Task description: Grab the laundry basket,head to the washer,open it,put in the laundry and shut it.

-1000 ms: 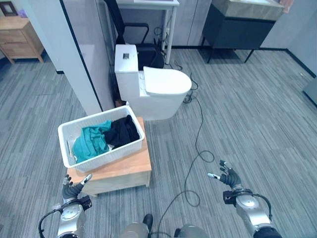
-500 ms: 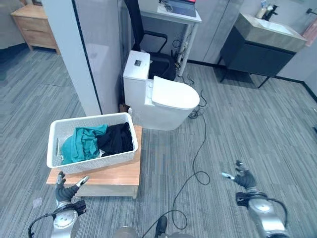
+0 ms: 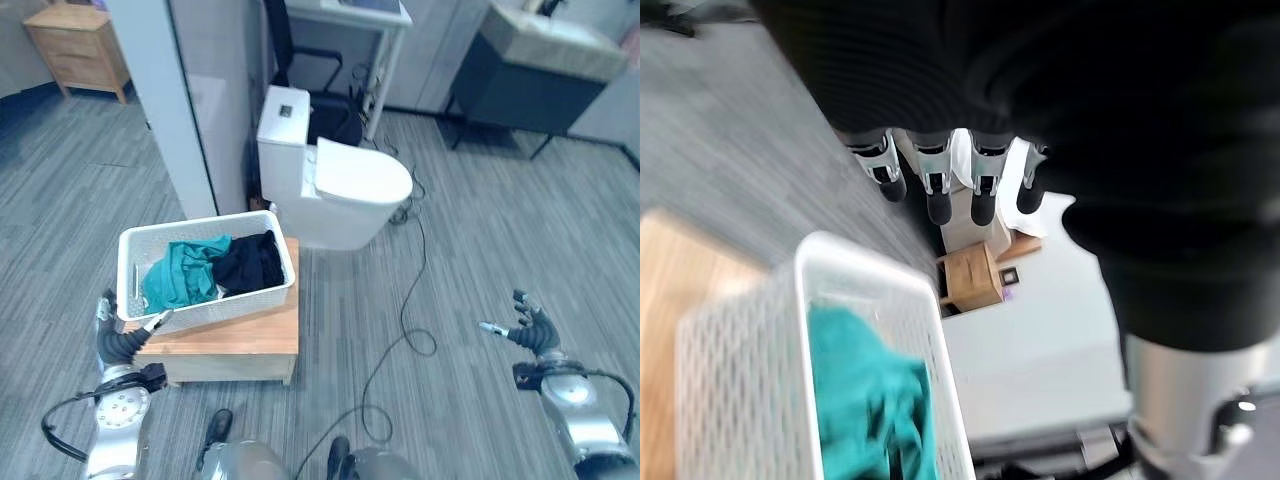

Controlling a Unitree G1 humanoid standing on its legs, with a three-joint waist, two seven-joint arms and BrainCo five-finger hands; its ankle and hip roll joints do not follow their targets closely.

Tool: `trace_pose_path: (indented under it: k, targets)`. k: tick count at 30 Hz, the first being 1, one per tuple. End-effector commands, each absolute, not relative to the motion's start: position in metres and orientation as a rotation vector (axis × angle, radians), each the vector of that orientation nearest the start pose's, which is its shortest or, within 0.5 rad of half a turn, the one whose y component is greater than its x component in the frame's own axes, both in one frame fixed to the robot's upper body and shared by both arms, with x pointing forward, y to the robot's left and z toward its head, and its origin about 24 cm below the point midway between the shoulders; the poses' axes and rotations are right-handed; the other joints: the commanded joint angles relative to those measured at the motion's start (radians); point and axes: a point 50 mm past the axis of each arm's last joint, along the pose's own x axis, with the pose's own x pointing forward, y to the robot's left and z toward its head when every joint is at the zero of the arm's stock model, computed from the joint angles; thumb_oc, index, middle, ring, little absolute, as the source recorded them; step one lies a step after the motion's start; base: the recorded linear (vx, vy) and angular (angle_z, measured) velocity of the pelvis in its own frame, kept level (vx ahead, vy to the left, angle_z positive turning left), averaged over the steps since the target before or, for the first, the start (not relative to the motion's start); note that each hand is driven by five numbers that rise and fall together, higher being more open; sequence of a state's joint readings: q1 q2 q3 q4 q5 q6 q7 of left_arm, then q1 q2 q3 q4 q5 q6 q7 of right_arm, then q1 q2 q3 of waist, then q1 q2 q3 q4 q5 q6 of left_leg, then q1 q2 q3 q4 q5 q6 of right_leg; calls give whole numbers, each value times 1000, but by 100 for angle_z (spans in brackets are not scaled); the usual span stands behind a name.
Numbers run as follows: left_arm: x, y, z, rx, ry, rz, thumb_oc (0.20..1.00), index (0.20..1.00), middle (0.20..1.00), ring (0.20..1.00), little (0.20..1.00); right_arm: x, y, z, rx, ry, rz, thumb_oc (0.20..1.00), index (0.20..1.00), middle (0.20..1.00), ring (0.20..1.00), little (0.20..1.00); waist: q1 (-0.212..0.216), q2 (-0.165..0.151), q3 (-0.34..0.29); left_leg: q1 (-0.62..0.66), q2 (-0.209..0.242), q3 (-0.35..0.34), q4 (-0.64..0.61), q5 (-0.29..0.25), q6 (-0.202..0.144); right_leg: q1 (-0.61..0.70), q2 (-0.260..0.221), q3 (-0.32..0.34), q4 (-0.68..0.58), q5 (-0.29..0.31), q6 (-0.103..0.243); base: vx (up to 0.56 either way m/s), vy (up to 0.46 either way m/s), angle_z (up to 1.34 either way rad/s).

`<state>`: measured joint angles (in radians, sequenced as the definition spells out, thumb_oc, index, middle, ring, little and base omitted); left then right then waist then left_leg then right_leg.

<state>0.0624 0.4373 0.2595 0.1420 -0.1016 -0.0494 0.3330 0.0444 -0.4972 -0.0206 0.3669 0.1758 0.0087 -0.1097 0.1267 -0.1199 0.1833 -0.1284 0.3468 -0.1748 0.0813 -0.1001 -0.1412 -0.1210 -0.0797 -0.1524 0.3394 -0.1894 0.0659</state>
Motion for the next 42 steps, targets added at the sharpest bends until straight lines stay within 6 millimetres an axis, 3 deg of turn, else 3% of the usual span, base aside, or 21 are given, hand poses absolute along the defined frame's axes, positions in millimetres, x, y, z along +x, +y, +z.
trace_pose_path:
  k: [1, 2, 3, 4, 5, 7, 9, 12, 14, 17, 23, 30, 32, 33, 36, 37, 40, 42]
  targets:
    - [229, 314, 78, 427, -96, 605, 1000, 1000, 1000, 1000, 1000, 231, -313, 19, -393, 261, -325, 1000, 1000, 1000, 1000, 1000, 1, 48, -102, -18, -10, 44, -132, 214, -2, 222, -88, 4, -183, -29, 48, 196, 388, 22]
    - [235, 309, 80, 425, -111, 591, 1000, 1000, 1000, 1000, 1000, 231, -313, 21, -401, 256, -331, 1000, 1000, 1000, 1000, 1000, 16, 57, -114, -19, -44, 16, -108, 192, 3, 229, -132, 4, -192, 7, 68, 267, 546, 15]
    - [240, 307, 88, 433, -146, 593, 1000, 1000, 1000, 1000, 1000, 234, -312, 23, -406, 246, -335, 1000, 1000, 1000, 1000, 1000, 13, 60, -128, -17, -128, -13, -55, 130, 8, 237, -215, 5, -183, 111, 93, 261, 562, 2]
    - [240, 307, 89, 433, -147, 593, 1000, 1000, 1000, 1000, 1000, 234, -312, 23, -406, 246, -335, 1000, 1000, 1000, 1000, 1000, 13, 55, -127, -21, -138, -12, -45, 125, 13, 238, -224, 5, -188, 116, 98, 222, 637, -21]
    - [241, 307, 95, 468, -157, 568, 1000, 1000, 1000, 1000, 1000, 240, -306, 26, -396, 228, -331, 1000, 1000, 1000, 1000, 1000, 3, 56, -122, -5, -183, 26, -17, 91, 42, 199, -269, 1, -127, 190, 87, 56, 304, -6]
    - [241, 311, 99, 474, -165, 577, 1000, 1000, 1000, 1000, 1000, 246, -302, 27, -386, 214, -324, 1000, 1000, 1000, 1000, 1000, 14, 54, -126, 3, -188, 61, -15, 77, 57, 168, -280, -13, -107, 194, 84, 95, 323, -32]
    - [240, 316, 108, 498, -178, 557, 1000, 1000, 1000, 1000, 1000, 260, -294, 35, -402, 189, -285, 1000, 1000, 1000, 1000, 1000, 6, 66, -113, 41, -219, 97, -31, 64, 84, 84, -199, -33, -125, 185, 77, 97, 289, -130]
    - [248, 317, 116, 546, -190, 538, 1000, 1000, 1000, 1000, 1000, 268, -289, 41, -426, 168, -262, 1000, 1000, 1000, 1000, 1000, 5, 72, -98, 42, -231, 111, -30, 54, 86, 87, -177, -41, -218, 175, 95, 34, 62, -30]
    - [257, 310, 118, 577, -179, 481, 1000, 1000, 1000, 1000, 1000, 266, -290, 45, -439, 159, -254, 1000, 1000, 1000, 1000, 1000, -15, 63, -93, 45, -251, 93, -34, 54, 91, 103, -149, 23, -243, 155, 94, 93, 17, 24]
    - [256, 311, 116, 559, -148, 433, 1000, 1000, 1000, 1000, 1000, 268, -295, 52, -459, 147, -259, 1000, 1000, 1000, 1000, 1000, -2, 56, -100, 49, -257, 100, -44, 49, 86, 120, -166, -1, -281, 182, 106, 75, -15, 35]
    - [278, 305, 128, 558, -88, 297, 1000, 1000, 1000, 1000, 1000, 280, -304, 73, -561, 152, -236, 1000, 1000, 1000, 1000, 1000, -23, 58, -120, 41, -246, 79, -92, 75, 76, 157, -163, -36, -364, 192, 114, 21, -29, 10]
    - [326, 272, 150, 567, -60, 135, 1000, 1000, 1000, 1000, 1000, 328, -285, 112, -630, 91, -195, 1000, 1000, 1000, 1000, 1000, -36, 67, -51, -51, -239, 59, -105, 111, 70, 66, -154, -27, -354, 196, 107, -151, -21, 11]
    - [341, 265, 164, 598, -79, 127, 1000, 1000, 1000, 1000, 1000, 344, -273, 129, -635, 47, -178, 1000, 1000, 1000, 1000, 1000, -40, 69, -10, -93, -241, 56, -94, 119, 70, 16, -151, -16, -337, 201, 103, -232, -3, -2]
    - [354, 259, 181, 642, -102, 139, 1000, 1000, 1000, 1000, 1000, 357, -263, 149, -665, -6, -171, 1000, 1000, 1000, 1000, 1000, -46, 72, 26, -129, -244, 57, -82, 128, 70, -24, -148, -5, -322, 206, 99, -236, 3, -3]
    - [367, 256, 196, 695, -104, 153, 1000, 1000, 1000, 1000, 1000, 370, -253, 174, -690, -65, -173, 1000, 1000, 1000, 1000, 1000, -48, 72, 63, -169, -245, 61, -63, 135, 70, -72, -147, 8, -300, 210, 96, -181, 5, -1]
    - [375, 256, 209, 728, -105, 173, 1000, 1000, 1000, 1000, 1000, 381, -243, 192, -702, -103, -173, 1000, 1000, 1000, 1000, 1000, -47, 73, 91, -195, -245, 63, -52, 140, 69, -99, -146, 17, -290, 215, 95, -162, 5, -2]
    - [381, 257, 220, 753, -107, 206, 1000, 1000, 1000, 1000, 1000, 390, -234, 209, -727, -132, -173, 1000, 1000, 1000, 1000, 1000, -46, 74, 116, -216, -244, 67, -39, 145, 68, -118, -147, 23, -285, 222, 94, -85, 1, -5]
    - [389, 261, 239, 806, -119, 264, 1000, 1000, 1000, 1000, 1000, 400, -214, 238, -742, -200, -159, 1000, 1000, 1000, 1000, 1000, -42, 80, 165, -253, -244, 72, -16, 153, 64, -154, -147, 31, -278, 231, 92, -126, -8, -5]
